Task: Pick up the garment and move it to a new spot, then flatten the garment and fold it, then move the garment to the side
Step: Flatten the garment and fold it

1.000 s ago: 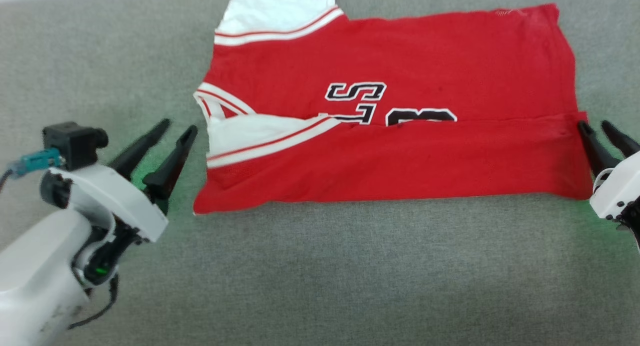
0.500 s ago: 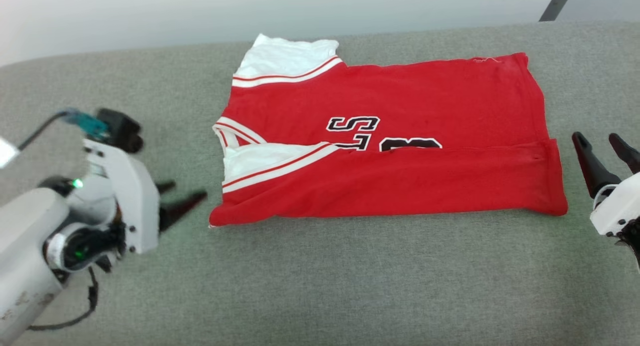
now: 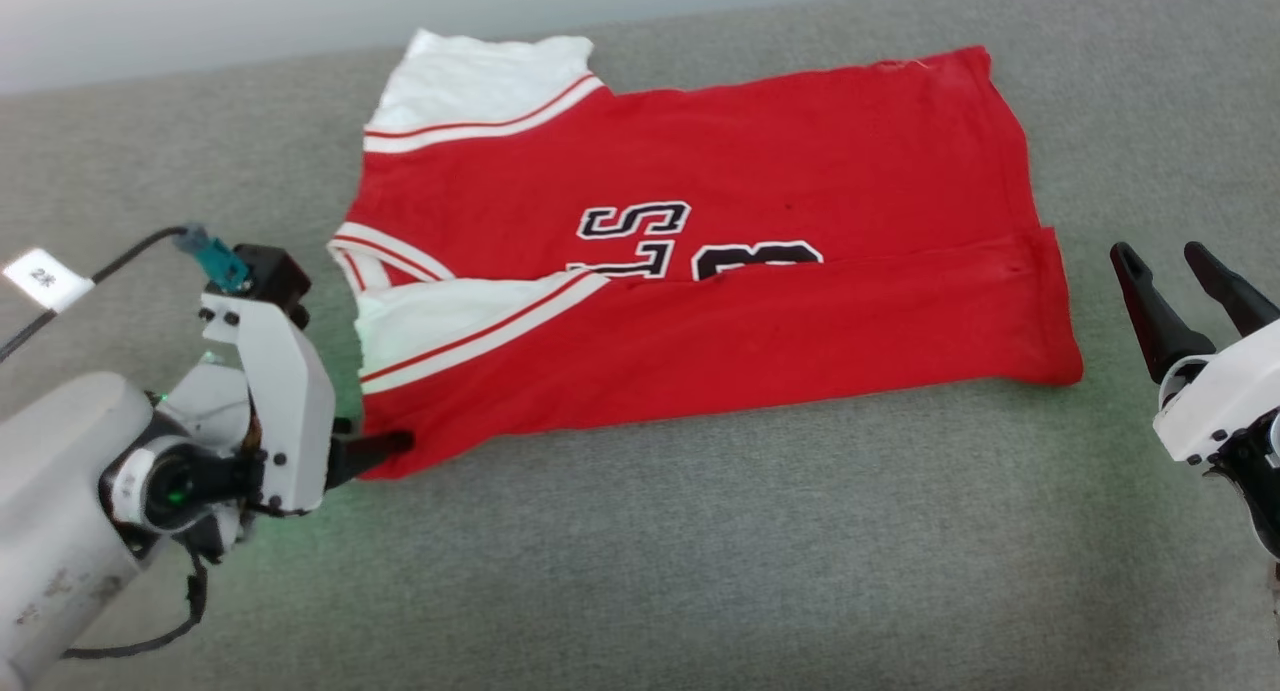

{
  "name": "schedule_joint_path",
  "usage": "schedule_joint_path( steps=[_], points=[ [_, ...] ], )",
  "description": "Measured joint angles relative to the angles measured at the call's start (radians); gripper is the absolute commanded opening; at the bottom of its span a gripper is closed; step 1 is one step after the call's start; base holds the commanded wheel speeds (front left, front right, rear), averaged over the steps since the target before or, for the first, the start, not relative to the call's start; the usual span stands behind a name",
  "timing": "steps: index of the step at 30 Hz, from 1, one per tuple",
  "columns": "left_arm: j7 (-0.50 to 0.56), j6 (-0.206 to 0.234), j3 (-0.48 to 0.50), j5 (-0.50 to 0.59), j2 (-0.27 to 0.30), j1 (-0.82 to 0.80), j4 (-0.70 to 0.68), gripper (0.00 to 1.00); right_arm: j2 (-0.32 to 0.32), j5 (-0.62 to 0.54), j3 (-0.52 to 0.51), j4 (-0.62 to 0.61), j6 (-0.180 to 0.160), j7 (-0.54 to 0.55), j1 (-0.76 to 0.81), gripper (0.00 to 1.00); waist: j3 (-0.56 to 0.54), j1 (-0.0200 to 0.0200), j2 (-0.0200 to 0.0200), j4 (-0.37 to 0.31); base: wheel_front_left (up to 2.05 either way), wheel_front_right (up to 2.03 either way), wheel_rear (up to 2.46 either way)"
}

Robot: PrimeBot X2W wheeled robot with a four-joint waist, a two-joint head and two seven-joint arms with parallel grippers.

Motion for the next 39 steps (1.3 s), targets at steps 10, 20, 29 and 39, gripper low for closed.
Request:
schedule_joint_path(
  steps=[10, 20, 29, 39],
  points=[
    [-0.005, -0.066, 0.021, -0.063, 0.003, 0.031, 0.052, 0.00, -0.010, -0.008, -0.003, -0.025, 0.000, 0.032, 0.002, 1.00, 0.044, 0.0000, 0.0000, -0.042, 0.00, 0.00, 0.00],
    [-0.063, -0.112, 0.031, -0.061, -0.056, 0.044, 0.072, 0.00, -0.133, 0.024, 0.163, -0.054, 0.000, 0.332, -0.028, 1.00, 0.038, 0.0000, 0.0000, -0.011, 0.00, 0.00, 0.00],
    [-0.087, -0.132, 0.026, -0.037, -0.083, 0.044, 0.070, 0.00, -0.199, 0.043, 0.257, 0.035, 0.000, 0.527, -0.119, 1.00, 0.045, 0.0000, 0.0000, 0.018, 0.00, 0.00, 0.00],
    [-0.107, -0.149, 0.024, -0.026, -0.107, 0.035, 0.085, 0.00, -0.180, 0.054, 0.323, 0.148, 0.000, 0.513, -0.180, 0.00, 0.053, 0.0000, 0.0000, 0.044, 0.00, 0.00, 0.00]
  ],
)
